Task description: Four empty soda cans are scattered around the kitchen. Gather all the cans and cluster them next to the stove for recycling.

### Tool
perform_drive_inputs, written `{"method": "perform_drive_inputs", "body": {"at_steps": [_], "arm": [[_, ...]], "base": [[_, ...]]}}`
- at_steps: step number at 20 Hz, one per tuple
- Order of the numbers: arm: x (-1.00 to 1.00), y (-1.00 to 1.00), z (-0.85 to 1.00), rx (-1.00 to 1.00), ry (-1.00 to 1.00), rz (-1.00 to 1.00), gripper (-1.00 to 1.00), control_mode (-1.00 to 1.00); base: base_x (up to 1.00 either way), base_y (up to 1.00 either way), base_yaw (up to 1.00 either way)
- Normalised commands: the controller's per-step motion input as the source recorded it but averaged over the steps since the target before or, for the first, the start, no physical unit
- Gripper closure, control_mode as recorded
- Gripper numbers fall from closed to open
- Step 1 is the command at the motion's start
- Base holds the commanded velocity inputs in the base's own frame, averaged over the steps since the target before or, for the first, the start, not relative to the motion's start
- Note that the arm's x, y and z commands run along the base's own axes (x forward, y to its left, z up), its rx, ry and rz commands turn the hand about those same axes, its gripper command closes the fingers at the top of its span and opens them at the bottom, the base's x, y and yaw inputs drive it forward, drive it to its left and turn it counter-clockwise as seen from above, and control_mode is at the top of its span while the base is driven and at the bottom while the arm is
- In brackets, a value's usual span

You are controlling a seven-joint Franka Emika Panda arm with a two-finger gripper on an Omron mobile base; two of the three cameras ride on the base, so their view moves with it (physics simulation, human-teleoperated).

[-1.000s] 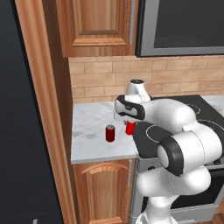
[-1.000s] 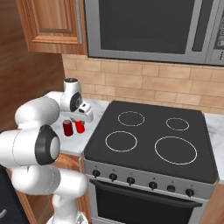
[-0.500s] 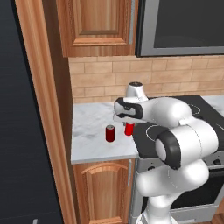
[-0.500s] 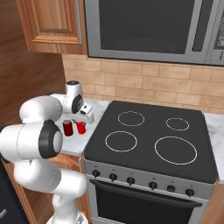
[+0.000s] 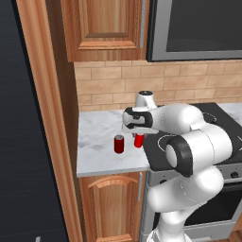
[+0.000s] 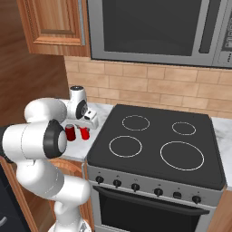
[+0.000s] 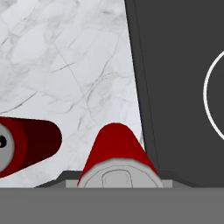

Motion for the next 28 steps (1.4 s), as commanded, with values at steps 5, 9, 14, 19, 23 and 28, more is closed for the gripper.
{"method": "perform_drive_inputs", "body": {"at_steps": [5, 9, 14, 19, 23, 28], "arm": [[0.07, 0.0, -0.14, 0.0, 0.0, 0.0, 1.0, -1.0], [0.05, 0.0, -0.12, 0.0, 0.0, 0.0, 1.0, -1.0], [0.04, 0.0, -0.1, 0.0, 0.0, 0.0, 1.0, -1.0], [0.02, 0.0, -0.1, 0.0, 0.0, 0.0, 1.0, -1.0], [0.02, 0.0, -0.11, 0.0, 0.0, 0.0, 1.0, -1.0], [0.02, 0.0, -0.06, 0.0, 0.0, 0.0, 1.0, -1.0]], "base": [[0.0, 0.0, 0.0], [0.0, 0.0, 0.0], [0.0, 0.0, 0.0], [0.0, 0.0, 0.0], [0.0, 0.0, 0.0], [0.0, 0.0, 0.0]]}}
